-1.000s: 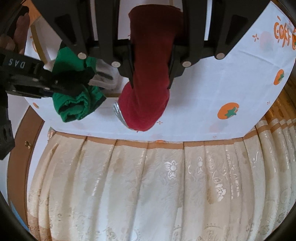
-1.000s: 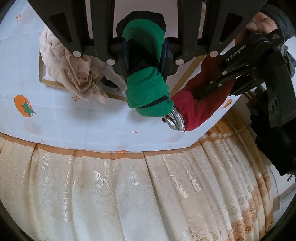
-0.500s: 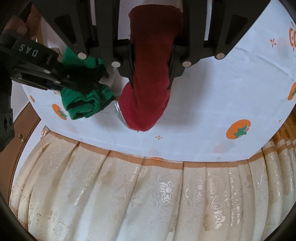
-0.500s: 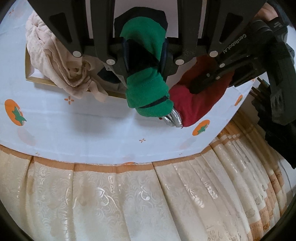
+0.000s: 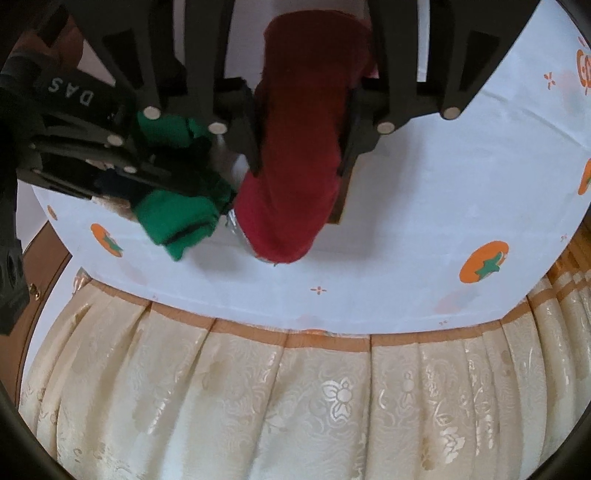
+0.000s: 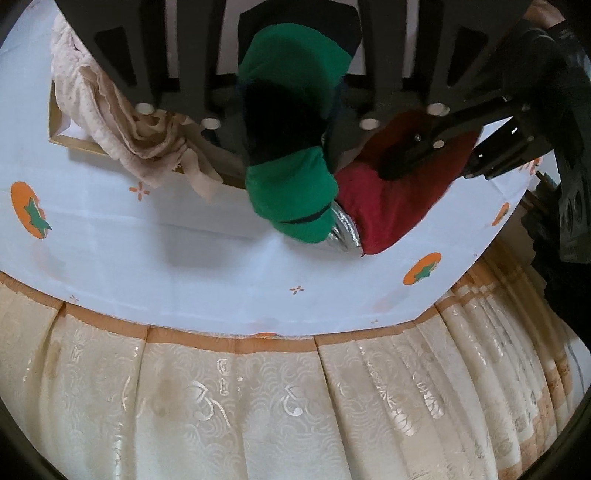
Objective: Take underwear out of drawer
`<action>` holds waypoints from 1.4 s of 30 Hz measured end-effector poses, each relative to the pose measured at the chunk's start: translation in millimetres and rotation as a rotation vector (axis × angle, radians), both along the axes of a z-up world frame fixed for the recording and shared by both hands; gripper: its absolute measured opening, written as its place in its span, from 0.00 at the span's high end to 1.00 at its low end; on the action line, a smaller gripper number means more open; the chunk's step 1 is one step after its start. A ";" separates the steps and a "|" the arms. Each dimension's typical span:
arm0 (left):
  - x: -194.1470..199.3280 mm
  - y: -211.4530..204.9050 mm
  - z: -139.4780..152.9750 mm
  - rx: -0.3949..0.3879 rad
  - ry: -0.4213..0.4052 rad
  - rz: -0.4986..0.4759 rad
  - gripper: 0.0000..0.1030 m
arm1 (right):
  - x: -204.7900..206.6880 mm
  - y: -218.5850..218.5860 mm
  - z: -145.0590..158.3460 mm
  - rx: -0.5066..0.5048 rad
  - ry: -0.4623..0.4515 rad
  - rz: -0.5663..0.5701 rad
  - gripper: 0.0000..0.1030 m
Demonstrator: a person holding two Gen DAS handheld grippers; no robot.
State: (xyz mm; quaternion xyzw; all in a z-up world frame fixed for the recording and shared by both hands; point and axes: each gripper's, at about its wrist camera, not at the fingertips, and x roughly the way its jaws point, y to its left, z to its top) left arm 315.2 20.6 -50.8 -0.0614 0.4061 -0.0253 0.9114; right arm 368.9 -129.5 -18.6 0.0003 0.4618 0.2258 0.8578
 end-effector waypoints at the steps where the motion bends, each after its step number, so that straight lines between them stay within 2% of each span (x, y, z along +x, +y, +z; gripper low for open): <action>1: -1.5 -0.1 1.4 -0.002 -0.007 -0.001 0.59 | -0.5 -1.1 0.3 0.002 -0.001 -0.005 0.53; 6: -16.1 -4.9 13.4 0.018 -0.066 -0.036 0.56 | -9.3 -10.8 10.9 -0.010 -0.039 -0.027 0.46; 12: -50.1 -13.3 26.3 0.041 -0.133 -0.086 0.49 | -36.4 -24.4 24.4 0.004 -0.068 -0.013 0.45; 16: -81.7 -18.7 31.0 0.061 -0.180 -0.119 0.48 | -70.8 -34.7 37.0 0.021 -0.105 0.020 0.45; 21: -125.6 -21.6 41.8 0.049 -0.242 -0.156 0.48 | -124.6 -50.2 58.1 0.067 -0.161 0.060 0.44; 25: -166.2 -19.5 49.4 0.042 -0.291 -0.185 0.35 | -171.4 -61.5 70.6 0.095 -0.208 0.106 0.43; 26: -175.8 -18.0 49.9 0.038 -0.297 -0.190 0.35 | -183.6 -65.3 72.5 0.097 -0.219 0.115 0.41; 29: -200.5 -14.5 48.6 0.038 -0.308 -0.213 0.35 | -215.6 -75.8 75.1 0.115 -0.233 0.142 0.39; 35: -244.6 -16.7 34.3 0.101 -0.301 -0.270 0.35 | -267.9 -92.7 72.4 0.091 -0.229 0.193 0.39; 38: -257.7 -14.1 18.8 0.095 -0.249 -0.293 0.35 | -292.7 -99.8 67.2 0.046 -0.242 0.219 0.39; 42: -270.6 -16.0 -7.1 0.153 -0.175 -0.305 0.35 | -313.6 -105.1 49.8 0.010 -0.235 0.235 0.38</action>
